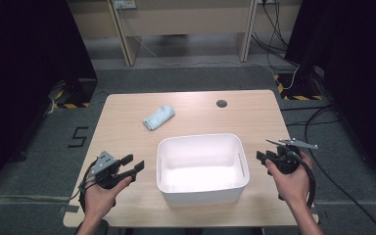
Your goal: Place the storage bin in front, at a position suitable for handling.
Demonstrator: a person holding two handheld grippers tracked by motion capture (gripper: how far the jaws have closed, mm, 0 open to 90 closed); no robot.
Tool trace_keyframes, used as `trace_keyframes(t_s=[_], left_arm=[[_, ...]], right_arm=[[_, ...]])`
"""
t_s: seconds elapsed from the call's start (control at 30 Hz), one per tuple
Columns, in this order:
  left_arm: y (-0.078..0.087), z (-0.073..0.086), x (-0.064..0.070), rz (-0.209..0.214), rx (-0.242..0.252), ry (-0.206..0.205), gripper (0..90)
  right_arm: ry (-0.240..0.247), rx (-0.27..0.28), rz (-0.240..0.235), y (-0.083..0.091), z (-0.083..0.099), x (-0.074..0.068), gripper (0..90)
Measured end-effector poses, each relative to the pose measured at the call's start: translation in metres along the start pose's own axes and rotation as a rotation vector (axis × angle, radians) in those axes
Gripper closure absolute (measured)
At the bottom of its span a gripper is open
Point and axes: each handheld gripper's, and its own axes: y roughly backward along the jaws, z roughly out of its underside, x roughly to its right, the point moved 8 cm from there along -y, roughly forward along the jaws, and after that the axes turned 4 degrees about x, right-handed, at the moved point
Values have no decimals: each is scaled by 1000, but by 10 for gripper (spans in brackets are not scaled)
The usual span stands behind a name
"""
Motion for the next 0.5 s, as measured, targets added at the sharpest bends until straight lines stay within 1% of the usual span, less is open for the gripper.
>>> trace_keyframes(t_s=[0.03, 0.1, 0.17, 0.27, 0.33, 0.43, 0.5], left_arm=[[0, 0, 0, 0, 0, 0, 447], [-1, -3, 3, 15, -1, 10, 452], [-5, -7, 7, 42, -8, 36, 466], [-6, -11, 9, 40, -8, 32, 474], [-6, -17, 13, 52, 8, 47, 478], [-6, -25, 20, 68, 14, 43, 480], [-6, -29, 26, 87, 7, 38, 480]], right_arm=[[0, 0, 0, 0, 0, 0, 614], [10, -15, 1, -1, -1, -3, 635], [8, -22, -7, -3, -3, -9, 669], [18, -28, -4, -3, -6, -12, 695], [19, -22, -2, -2, -10, -13, 720], [25, -13, -6, 1, -18, -18, 744], [34, -1, -15, 2, -23, -22, 747]])
